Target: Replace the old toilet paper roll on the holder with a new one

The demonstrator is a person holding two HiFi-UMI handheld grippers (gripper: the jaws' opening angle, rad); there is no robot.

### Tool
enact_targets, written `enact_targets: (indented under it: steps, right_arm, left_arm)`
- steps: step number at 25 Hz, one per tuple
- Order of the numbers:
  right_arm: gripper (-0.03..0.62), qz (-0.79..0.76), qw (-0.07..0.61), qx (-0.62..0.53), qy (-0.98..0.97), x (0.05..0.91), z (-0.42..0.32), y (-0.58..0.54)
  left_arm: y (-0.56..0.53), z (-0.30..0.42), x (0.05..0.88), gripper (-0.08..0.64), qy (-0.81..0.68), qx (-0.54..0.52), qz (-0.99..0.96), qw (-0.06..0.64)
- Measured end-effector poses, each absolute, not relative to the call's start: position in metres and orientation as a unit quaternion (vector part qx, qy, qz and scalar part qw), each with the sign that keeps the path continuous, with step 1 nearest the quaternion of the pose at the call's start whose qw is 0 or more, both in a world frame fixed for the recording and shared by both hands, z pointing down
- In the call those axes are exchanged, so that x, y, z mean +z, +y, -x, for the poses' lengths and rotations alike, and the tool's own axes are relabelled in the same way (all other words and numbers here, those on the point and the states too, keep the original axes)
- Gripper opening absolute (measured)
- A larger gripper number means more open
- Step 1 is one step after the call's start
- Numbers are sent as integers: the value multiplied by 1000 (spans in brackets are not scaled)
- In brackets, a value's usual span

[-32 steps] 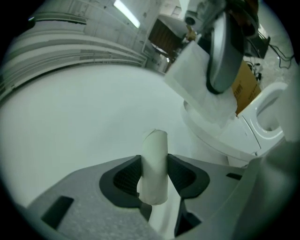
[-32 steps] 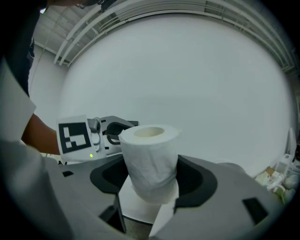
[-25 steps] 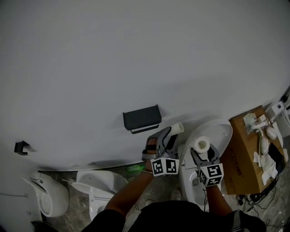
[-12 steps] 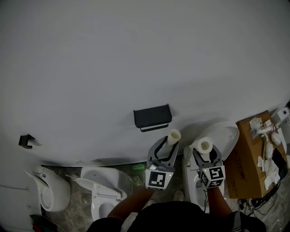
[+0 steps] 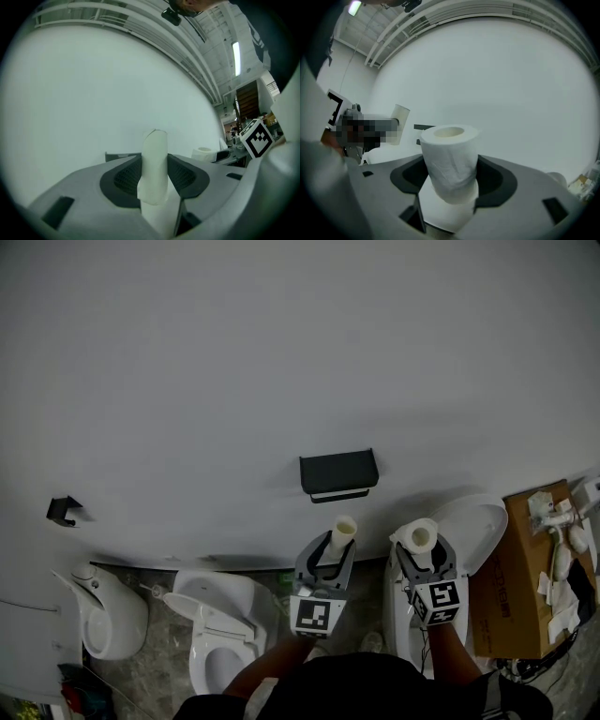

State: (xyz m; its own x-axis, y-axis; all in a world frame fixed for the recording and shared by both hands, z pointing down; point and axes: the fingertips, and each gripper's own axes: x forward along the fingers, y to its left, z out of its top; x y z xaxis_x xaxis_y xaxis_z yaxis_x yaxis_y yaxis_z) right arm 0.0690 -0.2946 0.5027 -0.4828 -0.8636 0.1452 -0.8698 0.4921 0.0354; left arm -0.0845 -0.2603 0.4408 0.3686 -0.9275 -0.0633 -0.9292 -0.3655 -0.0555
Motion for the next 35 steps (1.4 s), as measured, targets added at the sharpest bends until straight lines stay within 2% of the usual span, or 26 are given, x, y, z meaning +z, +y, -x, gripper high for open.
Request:
enact_targets:
  steps: [9, 14, 24, 31, 35]
  right_arm:
    - [291, -468, 45, 32, -882, 495, -43, -302]
    - [291, -457, -3, 92, -885, 494, -36, -318]
    - [291, -434, -183, 336, -816, 506, -50, -367]
    - [291, -378, -324, 513, -700, 525, -49, -397]
    - [291, -366, -368, 569, -637, 543, -45, -407]
  left_arm:
    - [-255, 121, 458, 169, 595, -7, 803, 26]
    - [-251, 141, 468, 169, 609, -33, 792, 39]
    - [-241, 156, 465, 170, 628, -68, 772, 69]
    - [-232, 176, 474, 170, 647, -73, 757, 51]
    - [-227, 179, 475, 172, 646, -73, 758, 52]
